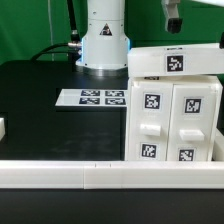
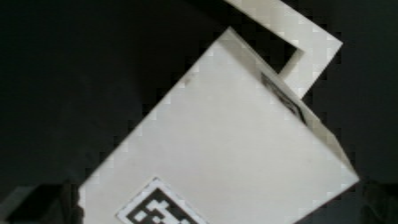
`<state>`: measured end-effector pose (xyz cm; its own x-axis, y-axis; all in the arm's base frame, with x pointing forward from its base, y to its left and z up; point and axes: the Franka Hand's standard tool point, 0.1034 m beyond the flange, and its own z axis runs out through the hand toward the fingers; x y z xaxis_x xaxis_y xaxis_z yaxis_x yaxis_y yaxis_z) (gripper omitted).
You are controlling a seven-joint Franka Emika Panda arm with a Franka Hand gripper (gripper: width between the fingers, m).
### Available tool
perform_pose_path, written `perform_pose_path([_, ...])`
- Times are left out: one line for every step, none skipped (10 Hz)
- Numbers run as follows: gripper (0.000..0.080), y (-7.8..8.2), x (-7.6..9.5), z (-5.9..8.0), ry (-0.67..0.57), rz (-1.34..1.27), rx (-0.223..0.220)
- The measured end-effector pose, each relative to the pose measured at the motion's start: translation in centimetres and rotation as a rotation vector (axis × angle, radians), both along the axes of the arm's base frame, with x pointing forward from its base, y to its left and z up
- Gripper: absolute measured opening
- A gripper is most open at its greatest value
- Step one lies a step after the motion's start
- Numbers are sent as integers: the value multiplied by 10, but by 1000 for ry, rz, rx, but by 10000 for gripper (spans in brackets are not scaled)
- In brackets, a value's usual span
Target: Assemble cabinet
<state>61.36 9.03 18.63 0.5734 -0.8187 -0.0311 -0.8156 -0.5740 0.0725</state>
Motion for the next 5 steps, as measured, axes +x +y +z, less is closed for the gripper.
perform_pose_path([797, 0, 0, 0, 1, 137, 9])
perform_pose_path([797, 0, 0, 0, 3, 222, 16])
perform_pose_path([797, 0, 1, 0, 4, 365, 23])
perform_pose_path([797, 2, 3, 1, -5, 556, 31])
perform_pose_path([797, 3, 5, 3, -15, 699, 39])
